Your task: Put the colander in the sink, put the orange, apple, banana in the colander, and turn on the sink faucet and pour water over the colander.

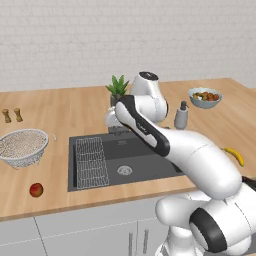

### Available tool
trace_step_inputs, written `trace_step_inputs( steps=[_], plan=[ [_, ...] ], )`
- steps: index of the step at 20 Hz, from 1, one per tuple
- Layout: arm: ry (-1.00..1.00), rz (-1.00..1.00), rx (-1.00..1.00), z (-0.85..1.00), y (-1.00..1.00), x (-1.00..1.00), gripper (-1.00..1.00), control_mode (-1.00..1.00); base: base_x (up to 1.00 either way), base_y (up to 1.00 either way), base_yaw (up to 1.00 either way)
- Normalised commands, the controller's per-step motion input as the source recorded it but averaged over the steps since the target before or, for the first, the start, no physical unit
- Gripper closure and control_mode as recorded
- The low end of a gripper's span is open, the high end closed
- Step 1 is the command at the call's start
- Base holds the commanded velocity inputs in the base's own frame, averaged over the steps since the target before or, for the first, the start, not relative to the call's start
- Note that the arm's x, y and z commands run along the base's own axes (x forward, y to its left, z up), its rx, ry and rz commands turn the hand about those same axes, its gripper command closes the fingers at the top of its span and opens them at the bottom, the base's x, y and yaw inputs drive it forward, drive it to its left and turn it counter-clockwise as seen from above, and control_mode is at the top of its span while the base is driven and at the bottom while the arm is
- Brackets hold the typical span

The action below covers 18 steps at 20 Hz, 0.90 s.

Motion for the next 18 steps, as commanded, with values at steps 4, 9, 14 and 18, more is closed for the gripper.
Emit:
trace_step_inputs(
  steps=[4, 9, 14, 18],
  plan=[
    [0.01, 0.0, 0.0, -0.01, 0.43, 0.22, -1.0, -1.0, 0.0, 0.0, 0.0],
    [0.06, 0.0, 0.0, -0.06, 0.68, 0.13, -1.0, -1.0, 0.0, 0.0, 0.0],
    [0.07, 0.0, -0.01, -0.16, 0.8, 0.05, -1.0, -1.0, 0.0, 0.0, 0.0],
    [0.04, 0.0, -0.02, -0.13, 0.88, 0.08, -1.0, -1.0, 0.0, 0.0, 0.0]
  ],
)
